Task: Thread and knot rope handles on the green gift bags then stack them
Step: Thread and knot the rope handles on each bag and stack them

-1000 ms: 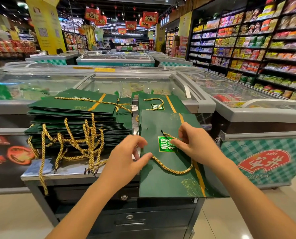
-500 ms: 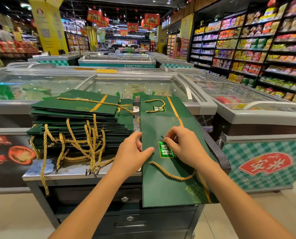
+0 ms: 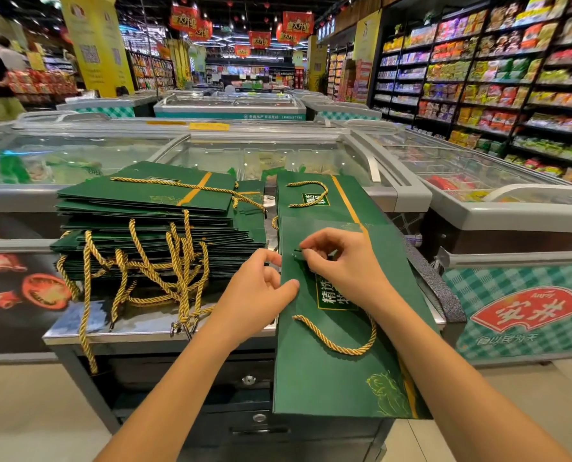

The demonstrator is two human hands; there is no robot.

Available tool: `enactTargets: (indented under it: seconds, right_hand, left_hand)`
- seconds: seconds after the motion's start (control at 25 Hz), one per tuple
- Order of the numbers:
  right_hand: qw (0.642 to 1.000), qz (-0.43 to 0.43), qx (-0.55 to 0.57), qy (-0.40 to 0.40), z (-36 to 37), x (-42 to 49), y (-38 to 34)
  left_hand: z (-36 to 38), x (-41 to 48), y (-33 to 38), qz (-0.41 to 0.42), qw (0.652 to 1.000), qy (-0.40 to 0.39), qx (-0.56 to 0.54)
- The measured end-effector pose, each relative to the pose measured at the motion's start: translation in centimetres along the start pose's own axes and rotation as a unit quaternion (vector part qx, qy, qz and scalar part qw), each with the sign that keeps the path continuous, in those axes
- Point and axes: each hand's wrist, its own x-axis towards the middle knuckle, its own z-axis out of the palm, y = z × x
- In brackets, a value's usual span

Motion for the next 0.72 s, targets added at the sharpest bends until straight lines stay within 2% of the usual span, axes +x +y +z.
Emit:
enactTargets:
  seconds: [0.2, 0.44, 0.72]
  right_hand:
    - [1.0, 0.0, 0.005, 0.01, 0.2, -0.4, 0.7]
    - [0.999, -0.042, -0.02, 0.02, 0.4, -0.6, 1.0]
    - [0.998, -0.061, -0.005, 0.015, 0.3, -0.6, 0.9]
  left_hand:
    - [0.2, -0.3, -0.4, 0.033, 0.999, 0.012, 0.0]
    - [0.0, -0.3, -0.9, 0.064, 0.998, 0.014, -0.019]
    - [-1.1, -0.7, -0.9, 0.056, 0.991, -0.019, -0.123]
